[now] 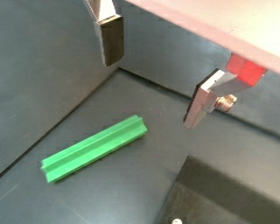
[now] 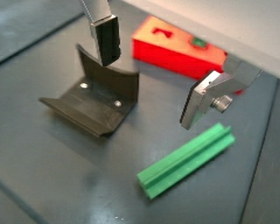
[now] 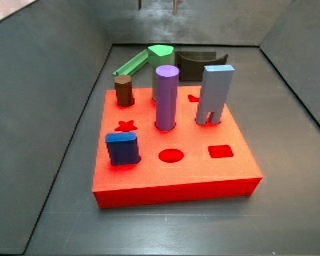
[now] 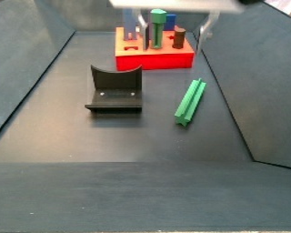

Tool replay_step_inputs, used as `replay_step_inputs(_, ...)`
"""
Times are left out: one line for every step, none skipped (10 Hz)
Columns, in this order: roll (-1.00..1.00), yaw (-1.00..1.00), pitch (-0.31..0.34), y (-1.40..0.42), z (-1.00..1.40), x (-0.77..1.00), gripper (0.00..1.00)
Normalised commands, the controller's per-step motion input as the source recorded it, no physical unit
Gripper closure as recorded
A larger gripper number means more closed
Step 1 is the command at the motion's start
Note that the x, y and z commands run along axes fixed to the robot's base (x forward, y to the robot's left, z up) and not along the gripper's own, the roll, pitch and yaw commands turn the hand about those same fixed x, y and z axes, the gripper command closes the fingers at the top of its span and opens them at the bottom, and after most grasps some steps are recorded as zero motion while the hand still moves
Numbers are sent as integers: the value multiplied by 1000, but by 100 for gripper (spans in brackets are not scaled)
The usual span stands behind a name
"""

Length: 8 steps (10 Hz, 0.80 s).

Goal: Pick up the star object. Move up. Place the star object on the fixture. Regrasp the star object. Move to above the board. Insert the star object.
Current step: Pick up the star object.

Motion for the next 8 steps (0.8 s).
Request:
replay_step_inputs(-20,0,-53,0,-389,-31,0)
replay_step_inputs(-67,14,0,229,-1000,-123,0)
replay_step_inputs(-36,57,0,243,-1000,-100,0)
replay_step_inputs(-7,57,-43,160,-1000,-191,0)
replay_step_inputs(-16,9,-54,109,-1000,-157,0)
replay_step_inputs(-3,0,-74,83,-1000,-143,0)
replay_step_inputs(0,0,-76,31,-1000,-140,0)
replay_step_inputs(-29,0,-73,43,-1000,-103,0)
